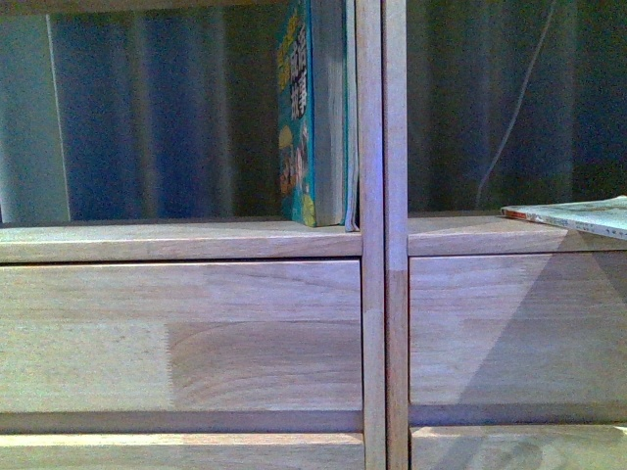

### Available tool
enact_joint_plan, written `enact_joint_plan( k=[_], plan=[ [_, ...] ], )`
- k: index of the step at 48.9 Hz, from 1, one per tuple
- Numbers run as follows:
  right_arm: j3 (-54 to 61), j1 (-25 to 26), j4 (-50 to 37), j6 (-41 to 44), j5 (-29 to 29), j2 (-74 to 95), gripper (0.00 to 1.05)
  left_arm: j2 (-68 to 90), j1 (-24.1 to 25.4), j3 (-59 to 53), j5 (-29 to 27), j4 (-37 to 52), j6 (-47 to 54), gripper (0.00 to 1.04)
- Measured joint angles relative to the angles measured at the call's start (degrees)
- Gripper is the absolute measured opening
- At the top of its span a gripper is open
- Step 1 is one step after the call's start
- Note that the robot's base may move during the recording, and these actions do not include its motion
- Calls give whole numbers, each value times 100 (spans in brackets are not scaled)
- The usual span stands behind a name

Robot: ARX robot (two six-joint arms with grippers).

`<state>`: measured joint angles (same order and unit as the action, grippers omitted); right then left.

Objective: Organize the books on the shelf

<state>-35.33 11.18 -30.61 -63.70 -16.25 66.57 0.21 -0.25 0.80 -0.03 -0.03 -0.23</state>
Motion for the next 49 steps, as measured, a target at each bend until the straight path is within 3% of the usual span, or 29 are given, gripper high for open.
enact_joint_plan(
  k=[22,44,46,49],
  plan=[
    [-855,136,-61,-422,118,857,97,0,0,0,0,2,0,97],
    [-697,13,-367,-730,-101,776,16,0,0,0,2,0,0,97],
    [-610,50,-428,-776,-188,664,9,146,186,96,647,-273,7,97],
    [-452,140,-501,-844,-358,439,7,935,988,520,2461,-1147,4,97]
  ],
)
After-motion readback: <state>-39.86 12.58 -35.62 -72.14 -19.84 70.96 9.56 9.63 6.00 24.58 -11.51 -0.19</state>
